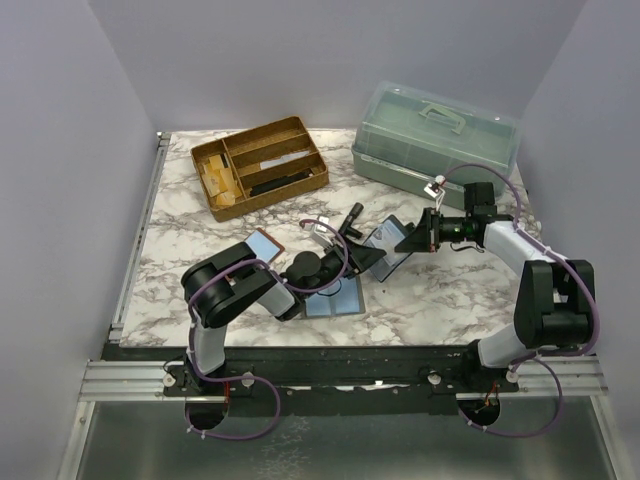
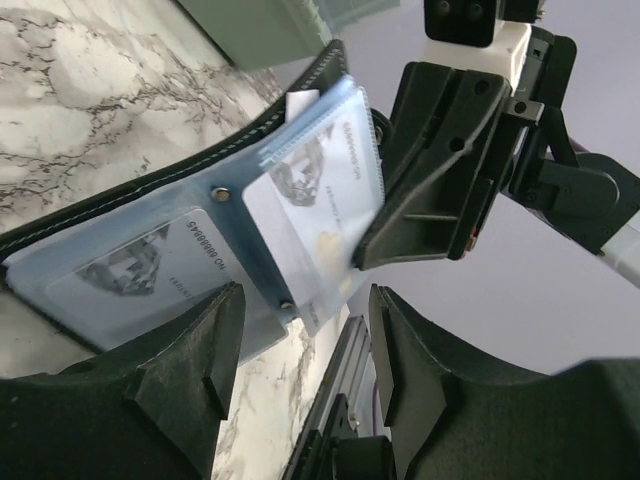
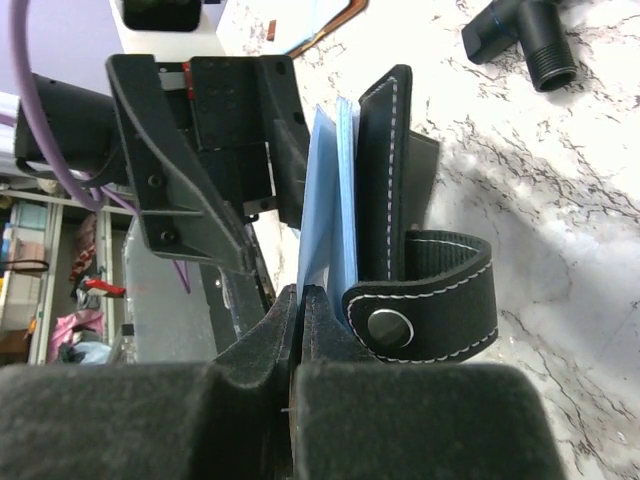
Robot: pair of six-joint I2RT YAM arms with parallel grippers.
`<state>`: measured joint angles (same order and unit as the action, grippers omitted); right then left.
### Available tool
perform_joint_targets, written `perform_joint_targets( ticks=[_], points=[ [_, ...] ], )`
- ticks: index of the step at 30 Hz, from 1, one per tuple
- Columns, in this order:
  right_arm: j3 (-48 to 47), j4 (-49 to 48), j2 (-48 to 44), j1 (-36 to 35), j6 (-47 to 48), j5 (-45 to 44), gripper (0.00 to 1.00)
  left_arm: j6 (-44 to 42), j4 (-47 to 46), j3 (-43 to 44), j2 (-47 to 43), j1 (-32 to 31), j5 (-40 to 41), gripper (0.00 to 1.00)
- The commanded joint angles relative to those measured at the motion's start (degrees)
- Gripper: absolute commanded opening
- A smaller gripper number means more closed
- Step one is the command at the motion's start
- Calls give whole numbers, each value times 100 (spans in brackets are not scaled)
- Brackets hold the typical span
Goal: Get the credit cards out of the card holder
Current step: Pick up the card holder from the center of the board, then remove the credit card from the card holder.
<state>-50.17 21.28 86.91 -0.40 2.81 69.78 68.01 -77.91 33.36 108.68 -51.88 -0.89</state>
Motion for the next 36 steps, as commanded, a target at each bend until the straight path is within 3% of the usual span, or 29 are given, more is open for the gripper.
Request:
perform_joint_targets(
  ticks=[1, 7, 11, 21, 27, 36],
  points=[
    [22, -36, 138, 5, -154, 704, 0, 41, -247, 168, 225, -26, 351, 58],
    [10, 10, 301, 132, -165, 835, 0, -35, -408, 254, 276, -30, 248, 51],
    [-18, 86, 431, 137, -115, 806, 0, -53, -746, 247, 323, -25, 103, 33],
    [-44, 193, 597, 137, -47, 840, 0, 99, -920, 362, 505, -5, -50, 28],
    [-82, 322, 700, 137, 63, 789, 0, 152, -1084, 431, 629, 91, -182, 0],
    [-72, 246, 762, 253, -25, 509, 1, 101, -1167, 141, 610, 198, -162, 0]
  ],
)
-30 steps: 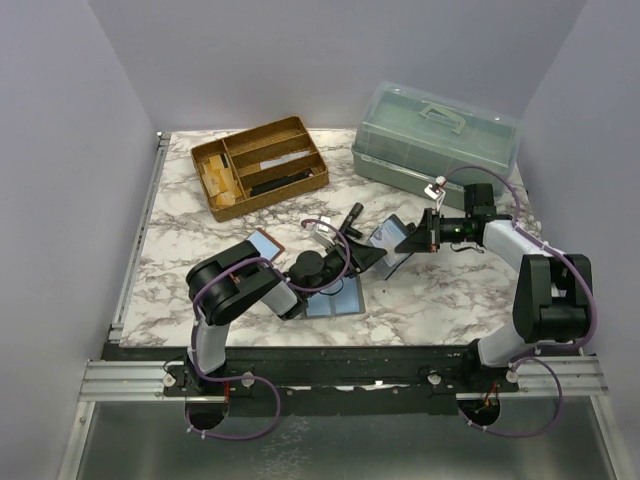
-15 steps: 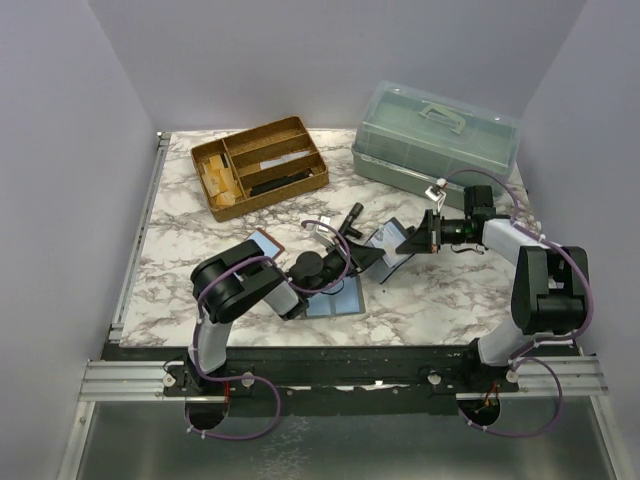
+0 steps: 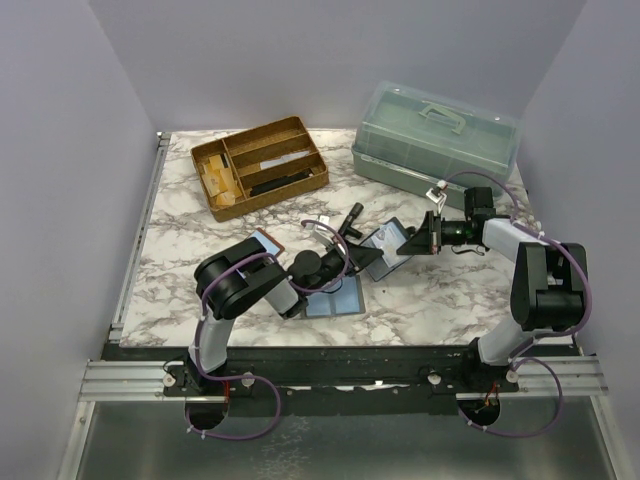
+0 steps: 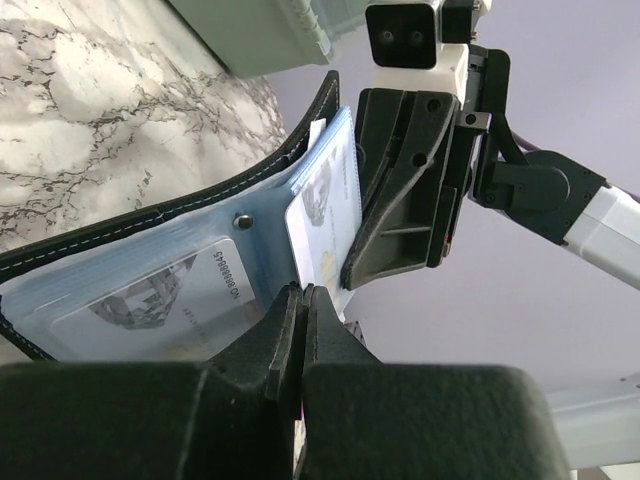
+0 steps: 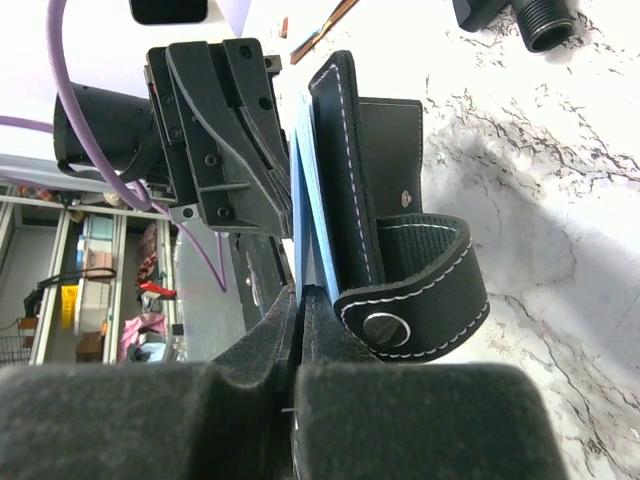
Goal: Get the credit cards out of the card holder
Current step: Remove the credit card from the card holder.
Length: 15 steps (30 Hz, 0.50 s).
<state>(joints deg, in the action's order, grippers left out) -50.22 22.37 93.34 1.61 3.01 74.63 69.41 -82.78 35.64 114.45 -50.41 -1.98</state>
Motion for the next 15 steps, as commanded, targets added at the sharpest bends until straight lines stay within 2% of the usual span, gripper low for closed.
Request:
perform_joint_targets(
  ticks=[1, 6, 10, 13, 15],
  points=[
    [-54, 136, 142, 73, -46, 36, 3, -12, -682, -120, 38, 60, -61, 0],
    [-67, 172, 240, 95, -11, 11, 4, 148, -820, -156, 216, 97, -173, 0],
    [-57, 235, 317, 95, 32, 154, 0, 232, -919, -9, 392, 118, -334, 1],
    [-83, 345, 400, 100, 122, 252, 0, 290, -773, 114, 426, 118, -390, 24],
    [-111, 411, 431, 99, 178, 291, 0, 277, -666, 151, 399, 116, -390, 34]
  ],
)
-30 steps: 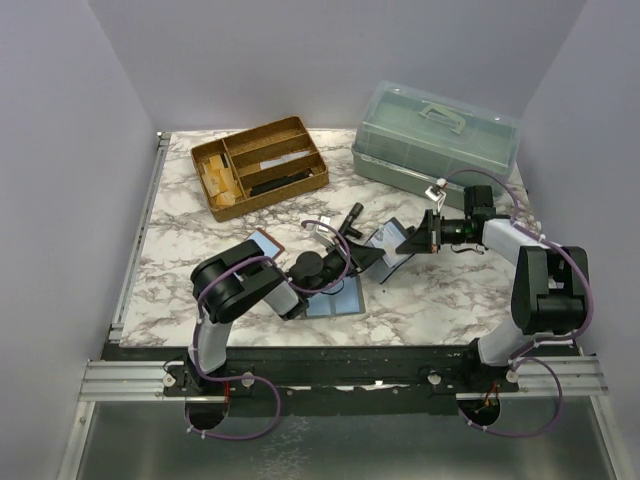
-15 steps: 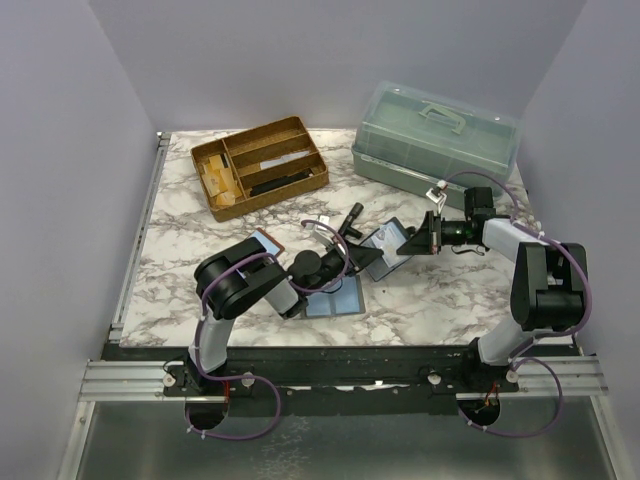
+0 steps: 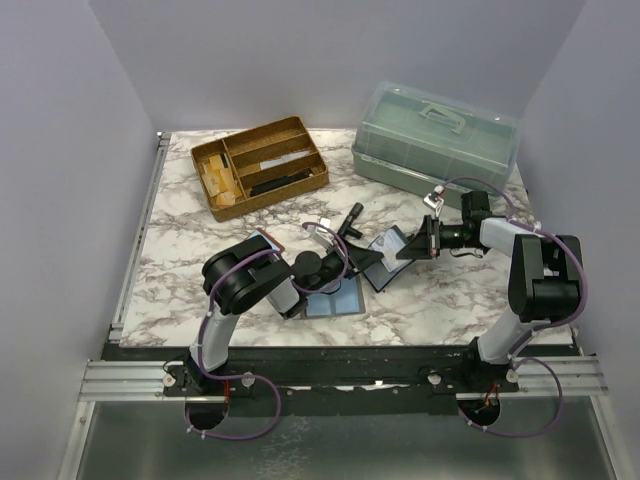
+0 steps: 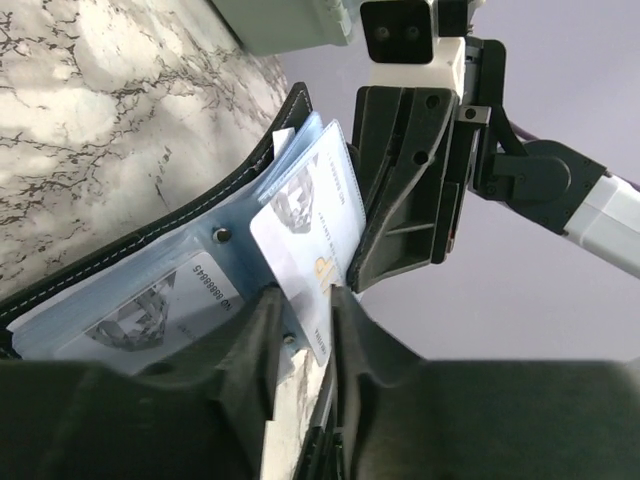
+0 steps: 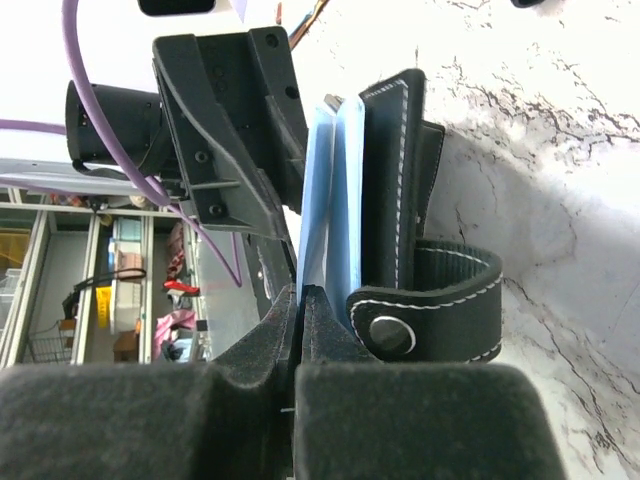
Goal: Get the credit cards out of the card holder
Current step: Remove the credit card from the card holder.
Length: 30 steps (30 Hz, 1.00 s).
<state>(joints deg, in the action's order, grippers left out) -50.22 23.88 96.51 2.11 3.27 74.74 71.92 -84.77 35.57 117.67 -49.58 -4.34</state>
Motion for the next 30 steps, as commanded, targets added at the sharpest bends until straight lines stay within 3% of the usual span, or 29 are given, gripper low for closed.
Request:
perform_joint_targets(
  ticks=[1, 21, 26, 30],
  points=[
    [-107, 266, 121, 49, 156, 297, 0, 24, -446, 177, 73, 32, -155, 37],
    [-102, 257, 139, 44, 95, 461, 0, 703, -873, 356, 354, 32, -59, 43],
    [-97, 258, 141, 51, 103, 441, 0, 815, -1006, 463, 432, 35, -83, 33],
    [-89, 249, 114, 50, 96, 410, 0, 785, -1006, 448, 392, 36, -120, 11]
  ],
)
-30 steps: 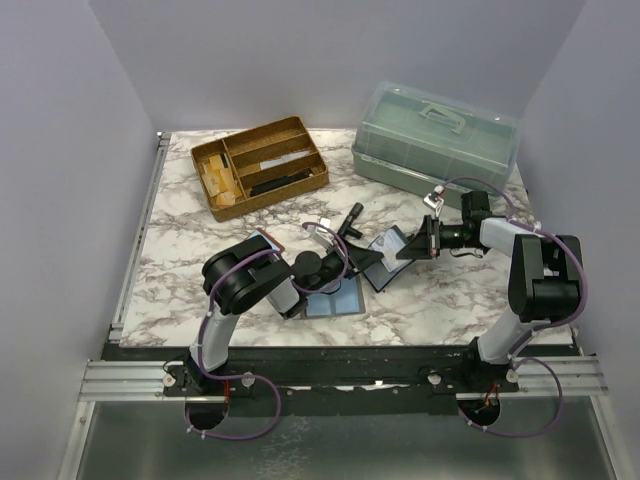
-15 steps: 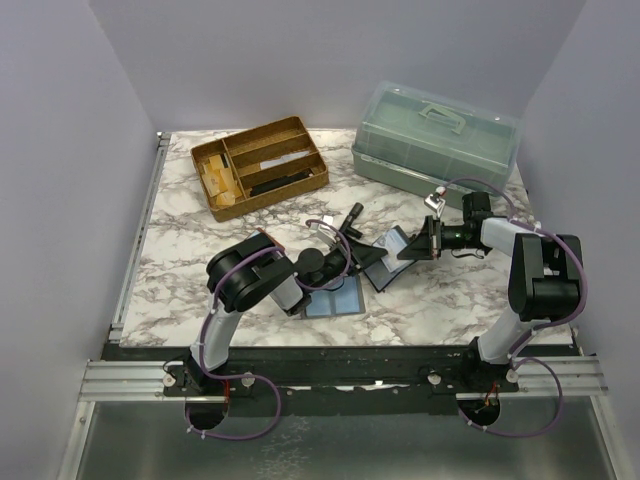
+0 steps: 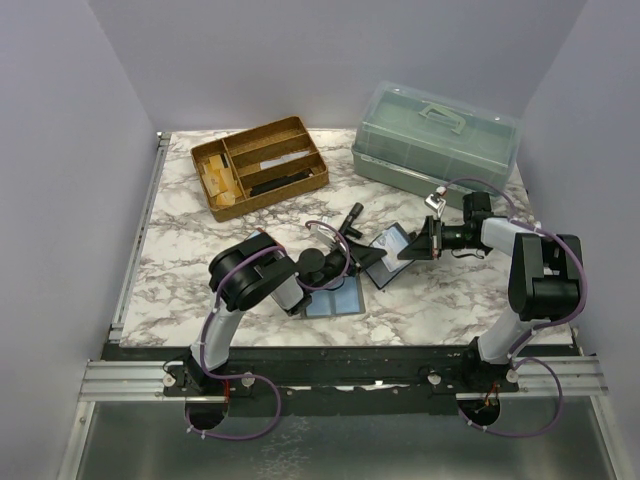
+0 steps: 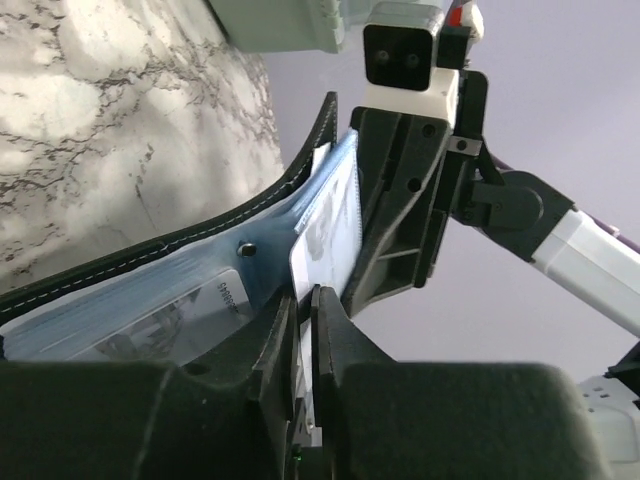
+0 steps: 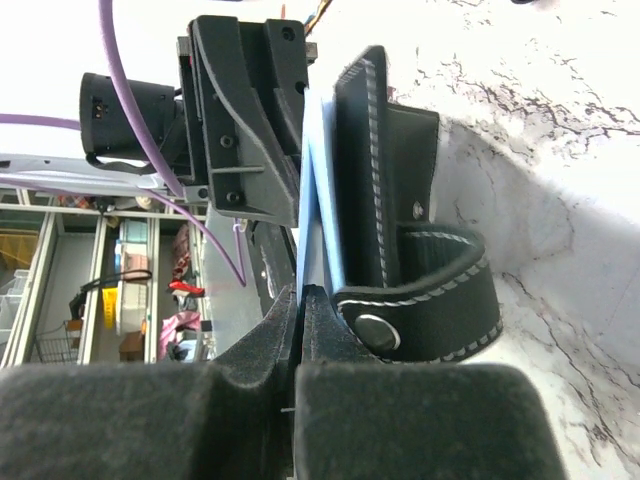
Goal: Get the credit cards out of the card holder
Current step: Remove the credit card from the card holder.
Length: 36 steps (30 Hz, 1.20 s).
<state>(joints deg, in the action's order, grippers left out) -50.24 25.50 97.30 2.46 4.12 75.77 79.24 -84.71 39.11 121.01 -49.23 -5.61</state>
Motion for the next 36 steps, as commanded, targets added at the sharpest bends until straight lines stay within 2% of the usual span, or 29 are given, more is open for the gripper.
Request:
perform_joint_targets(
  ticks=[1, 14, 32, 36],
  points=[
    [-88, 85, 27, 16, 10, 299, 0, 29, -1013, 69, 43, 1, 3, 2],
    [-63, -5, -18, 103, -73, 274, 0, -136, -1012, -331, -75, 53, -51, 0],
    [32, -206, 231, 469, -351, 417, 0, -172, -1011, -331, 162, 115, -400, 0],
    [15, -160, 271, 523, -298, 484, 3, -172, -1012, -355, 185, 133, -423, 0]
  ],
)
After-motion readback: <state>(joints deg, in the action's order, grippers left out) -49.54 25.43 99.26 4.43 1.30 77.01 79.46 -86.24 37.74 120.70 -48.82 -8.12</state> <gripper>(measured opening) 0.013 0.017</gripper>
